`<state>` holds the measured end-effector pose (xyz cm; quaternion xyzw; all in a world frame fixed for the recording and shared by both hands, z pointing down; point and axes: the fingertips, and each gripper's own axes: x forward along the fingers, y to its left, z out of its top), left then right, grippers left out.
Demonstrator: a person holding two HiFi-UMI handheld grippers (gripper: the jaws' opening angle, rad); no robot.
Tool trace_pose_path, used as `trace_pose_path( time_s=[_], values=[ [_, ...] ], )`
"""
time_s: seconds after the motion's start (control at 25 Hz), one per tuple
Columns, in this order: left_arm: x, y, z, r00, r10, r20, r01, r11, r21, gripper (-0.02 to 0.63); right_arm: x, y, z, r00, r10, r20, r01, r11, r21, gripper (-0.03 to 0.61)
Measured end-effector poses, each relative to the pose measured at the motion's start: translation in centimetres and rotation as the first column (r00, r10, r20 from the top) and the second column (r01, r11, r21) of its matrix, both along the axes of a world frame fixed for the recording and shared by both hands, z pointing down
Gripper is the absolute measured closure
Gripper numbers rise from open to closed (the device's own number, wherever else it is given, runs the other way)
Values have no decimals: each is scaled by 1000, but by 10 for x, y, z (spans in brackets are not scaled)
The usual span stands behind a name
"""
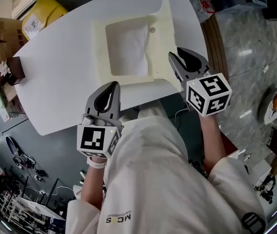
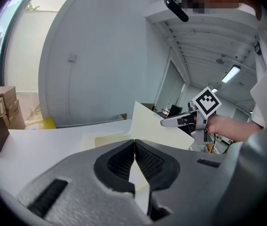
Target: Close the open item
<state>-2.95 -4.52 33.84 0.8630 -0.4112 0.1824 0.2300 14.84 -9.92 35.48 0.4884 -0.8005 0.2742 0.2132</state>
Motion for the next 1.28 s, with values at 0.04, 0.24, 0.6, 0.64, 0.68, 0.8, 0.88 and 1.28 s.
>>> trace_pose_path(
  time_s=[0.04, 0.24, 0.6, 0.64, 0.68, 0.8, 0.88, 1.28],
  values=[
    [-4, 1, 1, 1000, -10, 0, 10, 1000, -2, 588, -3, 0, 0, 1000, -4, 4, 4, 1000, -1, 484],
    [-23, 6, 9, 999, -53, -1, 53, 998, -20, 588, -30, -1, -2, 998, -41, 42, 41, 999, 0, 528],
    [-48, 2, 24, 995, -98, 2, 98, 994, -40, 588, -90, -1, 11, 988, -95, 122, 103, 993, -56, 522],
    [-50, 3, 26, 995, -102, 4, 102, 994, -44, 589, -95, -1, 12, 987, -95, 133, 105, 992, -64, 520],
    [-52, 4, 29, 994, -107, 6, 107, 993, -49, 589, -100, -1, 13, 985, -95, 144, 106, 992, -72, 518],
    [-63, 7, 40, 992, -126, 12, 126, 990, -68, 588, -115, -1, 18, 982, -98, 164, 114, 990, -87, 514],
    [-69, 9, 46, 991, -135, 15, 136, 987, -80, 588, -123, -1, 22, 980, -97, 175, 116, 989, -97, 512],
    [-79, 15, 65, 988, -152, 8, 152, 983, -99, 589, -167, -4, 48, 976, -58, 212, 93, 983, -158, 490]
  ],
)
